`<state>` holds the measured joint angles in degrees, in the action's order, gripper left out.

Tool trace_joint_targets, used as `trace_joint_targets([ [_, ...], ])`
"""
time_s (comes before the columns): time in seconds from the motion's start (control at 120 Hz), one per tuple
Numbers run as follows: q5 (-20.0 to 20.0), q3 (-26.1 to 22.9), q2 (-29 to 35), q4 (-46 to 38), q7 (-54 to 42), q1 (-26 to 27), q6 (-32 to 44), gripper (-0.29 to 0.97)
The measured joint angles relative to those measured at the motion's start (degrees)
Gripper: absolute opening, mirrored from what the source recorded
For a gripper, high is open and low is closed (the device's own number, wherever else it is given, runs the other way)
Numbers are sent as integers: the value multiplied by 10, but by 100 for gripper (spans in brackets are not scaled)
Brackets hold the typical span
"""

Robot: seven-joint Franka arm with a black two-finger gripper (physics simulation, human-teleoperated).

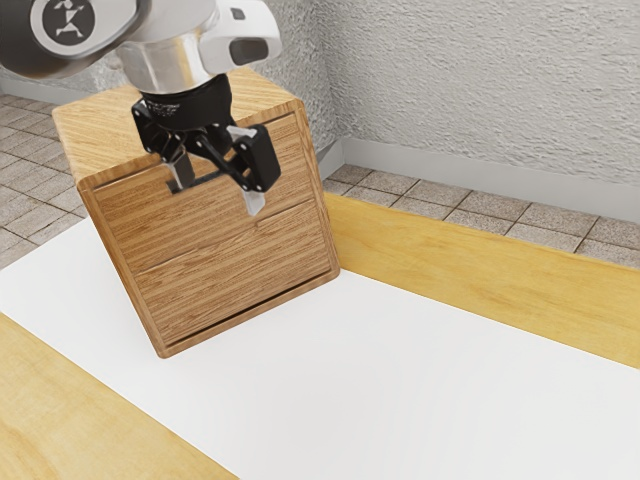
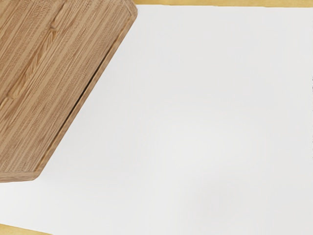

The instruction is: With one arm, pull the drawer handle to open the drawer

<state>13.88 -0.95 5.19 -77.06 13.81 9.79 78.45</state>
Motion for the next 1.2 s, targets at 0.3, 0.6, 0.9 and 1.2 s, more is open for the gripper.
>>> trace_joint_targets([
  [0.3,12,-24,18,-42,7,-2,30,68],
  [0.6,9,-46,31,-69,-4,0,13,68],
  [0.9,10,-39,106,-154,-170,1,62,68],
  [1.2,14,7,103,-194,-335,-9,127,68],
])
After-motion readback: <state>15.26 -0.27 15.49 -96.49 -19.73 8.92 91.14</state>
